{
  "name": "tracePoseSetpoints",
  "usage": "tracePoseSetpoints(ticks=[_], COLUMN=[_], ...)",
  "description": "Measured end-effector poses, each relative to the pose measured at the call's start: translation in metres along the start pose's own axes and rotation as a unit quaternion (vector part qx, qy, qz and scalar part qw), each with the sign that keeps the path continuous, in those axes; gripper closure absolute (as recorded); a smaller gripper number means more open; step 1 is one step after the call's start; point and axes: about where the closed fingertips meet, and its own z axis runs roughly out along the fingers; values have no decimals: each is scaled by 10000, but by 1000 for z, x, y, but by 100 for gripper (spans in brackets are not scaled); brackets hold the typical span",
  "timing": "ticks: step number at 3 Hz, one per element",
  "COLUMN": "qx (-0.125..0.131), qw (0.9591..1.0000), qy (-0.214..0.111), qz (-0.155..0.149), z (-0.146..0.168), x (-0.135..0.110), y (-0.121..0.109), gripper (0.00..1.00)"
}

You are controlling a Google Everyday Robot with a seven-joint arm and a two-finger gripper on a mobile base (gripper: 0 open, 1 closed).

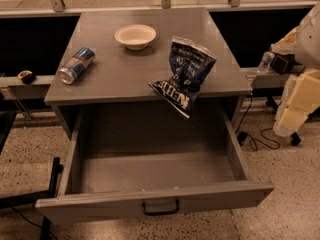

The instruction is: Place blue chip bag into top drawer

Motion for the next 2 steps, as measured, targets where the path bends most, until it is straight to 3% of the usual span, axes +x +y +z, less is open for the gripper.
tracePoseSetpoints(ticks=[1,2], qx=[0,-36], qw=[10000,9997], qy=[-2,-135], qz=[-2,-196], z=[0,1], x=[0,-11], y=[0,-2], gripper=[0,0])
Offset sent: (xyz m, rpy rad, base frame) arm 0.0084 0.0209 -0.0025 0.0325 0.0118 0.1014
